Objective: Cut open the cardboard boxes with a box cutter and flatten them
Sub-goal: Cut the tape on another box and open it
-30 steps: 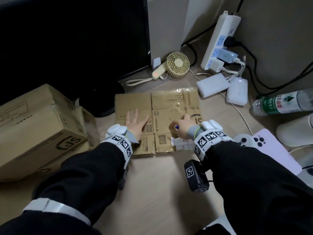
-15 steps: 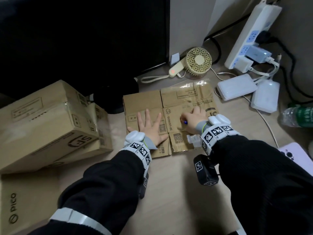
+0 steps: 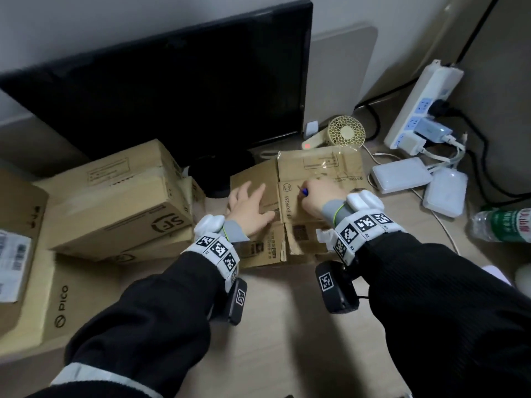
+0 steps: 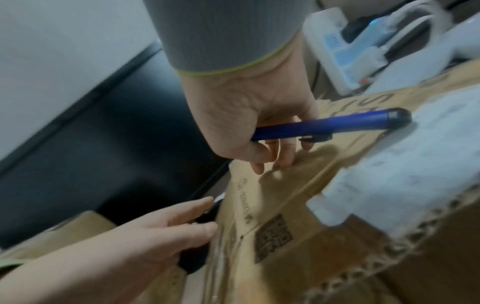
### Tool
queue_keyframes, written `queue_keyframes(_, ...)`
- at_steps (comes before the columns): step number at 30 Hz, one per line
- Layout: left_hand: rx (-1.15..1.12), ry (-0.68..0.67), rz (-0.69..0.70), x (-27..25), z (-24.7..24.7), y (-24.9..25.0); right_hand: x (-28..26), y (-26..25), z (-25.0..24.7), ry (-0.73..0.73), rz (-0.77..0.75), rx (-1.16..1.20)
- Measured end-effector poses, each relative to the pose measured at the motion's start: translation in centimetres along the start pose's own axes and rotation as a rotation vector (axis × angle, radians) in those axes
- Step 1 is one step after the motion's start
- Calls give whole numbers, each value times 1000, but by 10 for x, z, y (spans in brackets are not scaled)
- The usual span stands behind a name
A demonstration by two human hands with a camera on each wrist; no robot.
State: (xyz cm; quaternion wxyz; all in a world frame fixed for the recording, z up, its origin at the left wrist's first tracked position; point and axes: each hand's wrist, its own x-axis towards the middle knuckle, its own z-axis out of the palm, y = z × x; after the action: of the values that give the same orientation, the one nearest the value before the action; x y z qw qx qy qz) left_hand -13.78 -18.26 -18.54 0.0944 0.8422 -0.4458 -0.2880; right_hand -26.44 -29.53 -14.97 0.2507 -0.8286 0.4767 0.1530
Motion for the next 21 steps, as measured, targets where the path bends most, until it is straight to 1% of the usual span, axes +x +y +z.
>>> queue_keyframes(3, -123, 117, 86, -19, -34, -17, -19, -43, -7, 31, -161, 26)
queue_keyframes(5, -244, 182, 159, -35, -58, -21, -30, -68, -9, 10, -262, 51)
queue_keyframes(8, -368, 319, 190, -66, -97, -43, -53, -111, -4, -39, -377, 65)
queue_keyframes(10, -439, 448, 187, -87, -123, -73, -68, -143, 5, -56, -441, 92)
queue_keyframes(13, -499, 640, 147, -107, -149, -103, -79, -168, 12, -73, -464, 171)
queue_keyframes(15, -430, 723, 60, -115, -164, -131, -84, -183, 14, -77, -469, 202)
queue_keyframes(16, -379, 719, -7, -118, -170, -147, -87, -190, 16, -67, -474, 210)
queue_keyframes(17, -335, 681, -79, -118, -174, -158, -87, -193, 15, -48, -471, 215)
queue_keyframes(19, -291, 560, -270, -122, -176, -181, -88, -204, 17, -30, -461, 215)
queue_keyframes(21, -315, 450, -408, -124, -174, -192, -87, -211, 18, -16, -440, 224)
